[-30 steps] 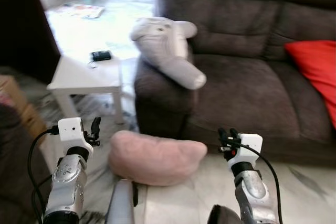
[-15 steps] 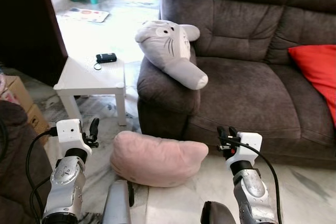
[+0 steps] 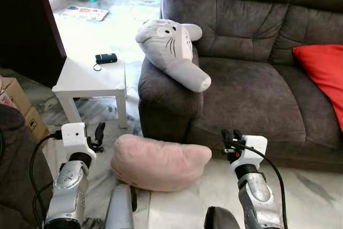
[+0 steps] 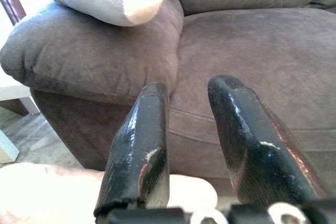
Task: Move the pillow to the sofa from floor
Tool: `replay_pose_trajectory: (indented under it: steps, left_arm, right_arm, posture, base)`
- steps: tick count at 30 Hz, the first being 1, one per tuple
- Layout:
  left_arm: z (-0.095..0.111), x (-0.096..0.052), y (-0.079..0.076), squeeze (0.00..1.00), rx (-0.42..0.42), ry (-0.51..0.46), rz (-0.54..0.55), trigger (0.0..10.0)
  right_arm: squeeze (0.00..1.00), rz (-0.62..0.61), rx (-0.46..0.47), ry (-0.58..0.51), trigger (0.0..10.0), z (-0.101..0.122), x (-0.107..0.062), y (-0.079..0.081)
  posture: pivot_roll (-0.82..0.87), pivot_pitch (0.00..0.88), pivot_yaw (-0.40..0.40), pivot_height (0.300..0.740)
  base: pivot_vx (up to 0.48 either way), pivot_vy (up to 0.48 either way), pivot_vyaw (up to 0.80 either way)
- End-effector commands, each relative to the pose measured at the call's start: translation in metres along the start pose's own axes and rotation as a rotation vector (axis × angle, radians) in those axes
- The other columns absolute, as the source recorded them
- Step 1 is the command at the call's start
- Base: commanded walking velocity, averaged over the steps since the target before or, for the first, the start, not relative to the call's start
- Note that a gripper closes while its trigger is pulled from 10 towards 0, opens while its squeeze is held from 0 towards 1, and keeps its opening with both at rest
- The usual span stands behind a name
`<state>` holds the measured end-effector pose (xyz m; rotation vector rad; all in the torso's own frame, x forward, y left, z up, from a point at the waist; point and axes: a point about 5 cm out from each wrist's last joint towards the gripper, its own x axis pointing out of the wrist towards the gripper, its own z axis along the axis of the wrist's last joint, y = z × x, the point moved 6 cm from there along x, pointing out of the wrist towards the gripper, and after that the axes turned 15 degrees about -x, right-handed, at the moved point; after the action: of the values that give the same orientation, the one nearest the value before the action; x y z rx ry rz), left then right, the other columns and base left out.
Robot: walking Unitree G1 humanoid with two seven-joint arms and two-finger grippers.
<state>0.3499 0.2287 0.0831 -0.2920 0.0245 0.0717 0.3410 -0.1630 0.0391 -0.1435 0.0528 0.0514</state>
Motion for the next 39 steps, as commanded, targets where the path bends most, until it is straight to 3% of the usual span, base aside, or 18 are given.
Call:
replay_pose_trajectory:
  steps: [1, 8, 25, 34, 36, 37, 38, 39]
  left_arm:
    - [-0.003, -0.001, -0.003, 0.00, -0.009, 0.013, -0.008, 10.0]
    - [-0.004, -0.002, -0.005, 0.00, -0.012, 0.023, -0.025, 10.0]
    - [-0.014, -0.006, -0.010, 0.00, -0.022, 0.071, -0.063, 10.0]
    - [-0.034, -0.011, -0.012, 0.00, -0.033, 0.162, -0.089, 10.0]
    - [-0.046, -0.015, -0.007, 0.00, -0.116, 0.209, -0.071, 10.0]
    - [-0.046, -0.015, -0.007, 0.00, -0.116, 0.209, -0.071, 10.0]
    - [-0.054, -0.017, -0.002, 0.00, -0.192, 0.243, -0.049, 10.0]
    - [-0.054, -0.017, -0.002, 0.00, -0.192, 0.243, -0.049, 10.0]
  right_arm:
    - [0.00, -0.015, 0.009, 0.010, 10.0, 0.000, 0.003, -0.004]
    - [0.00, -0.015, 0.004, 0.018, 10.0, -0.001, 0.003, -0.005]
    - [0.00, -0.010, 0.002, 0.016, 10.0, -0.001, 0.004, -0.003]
    - [0.00, -0.008, 0.003, 0.015, 10.0, 0.000, 0.006, -0.002]
    - [0.00, -0.007, 0.002, 0.016, 10.0, 0.000, 0.005, -0.002]
    - [0.00, -0.007, 0.002, 0.016, 10.0, 0.000, 0.005, -0.002]
    - [0.00, -0.008, 0.002, 0.016, 10.0, 0.000, 0.005, -0.002]
    - [0.00, -0.008, 0.002, 0.016, 10.0, 0.000, 0.005, -0.002]
  posture:
    - [0.13, 0.051, -0.106, 0.576]
    - [0.13, 0.052, -0.106, 0.576]
    - [0.14, 0.055, -0.108, 0.576]
    - [0.14, 0.054, -0.107, 0.576]
    - [0.14, 0.053, -0.107, 0.576]
    - [0.14, 0.053, -0.107, 0.576]
    - [0.14, 0.054, -0.107, 0.576]
    - [0.14, 0.054, -0.107, 0.576]
  base:
    - [0.266, 0.000, 0.00]
    - [0.282, 0.000, -0.40]
    - [0.212, 0.000, 0.00]
    - [0.000, 0.000, 0.00]
    - [0.000, 0.000, 0.00]
    - [0.000, 0.000, 0.00]
    - [0.000, 0.000, 0.00]
    - [0.000, 0.000, 0.00]
